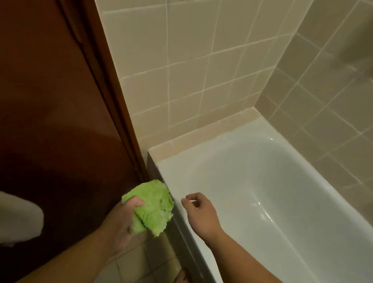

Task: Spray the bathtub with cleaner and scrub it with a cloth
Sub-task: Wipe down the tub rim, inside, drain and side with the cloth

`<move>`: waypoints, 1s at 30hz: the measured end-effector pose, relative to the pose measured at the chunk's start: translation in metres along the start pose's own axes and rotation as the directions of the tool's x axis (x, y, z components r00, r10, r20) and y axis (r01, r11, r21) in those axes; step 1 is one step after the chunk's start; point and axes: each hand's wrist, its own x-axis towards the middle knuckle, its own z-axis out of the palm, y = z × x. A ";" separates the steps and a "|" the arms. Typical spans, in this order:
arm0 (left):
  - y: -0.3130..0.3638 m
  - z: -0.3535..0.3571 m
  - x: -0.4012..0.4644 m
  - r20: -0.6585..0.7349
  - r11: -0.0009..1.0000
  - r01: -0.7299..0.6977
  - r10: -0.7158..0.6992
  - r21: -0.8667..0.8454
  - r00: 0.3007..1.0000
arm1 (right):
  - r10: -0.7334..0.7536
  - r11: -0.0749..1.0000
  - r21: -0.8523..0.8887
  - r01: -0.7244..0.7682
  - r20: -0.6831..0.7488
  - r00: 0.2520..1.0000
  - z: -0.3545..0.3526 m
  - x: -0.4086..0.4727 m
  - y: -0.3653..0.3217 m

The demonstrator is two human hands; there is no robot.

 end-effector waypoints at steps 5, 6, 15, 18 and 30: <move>0.003 -0.004 0.070 -0.117 1.000 0.007 -0.009 -0.018 0.993 | 0.061 0.993 -0.094 -0.064 -0.025 0.998 0.013 0.068 0.030; 0.004 -0.003 0.080 -0.121 1.000 0.009 -0.012 -0.028 0.993 | 0.067 0.991 -0.114 -0.069 -0.023 0.997 0.016 0.079 0.034; -0.012 -0.005 0.143 -0.149 1.000 0.022 -0.022 -0.005 0.989 | -0.021 0.914 -0.403 0.037 0.043 0.999 0.054 0.135 0.066; -0.025 -0.013 0.163 -0.178 1.000 0.027 -0.025 0.007 0.984 | -0.085 0.813 -0.573 0.105 0.062 0.994 0.072 0.141 0.083; -0.066 -0.039 0.249 -0.054 0.983 -0.096 0.106 0.153 0.993 | -0.182 0.607 -0.785 0.125 0.016 0.983 0.109 0.165 0.142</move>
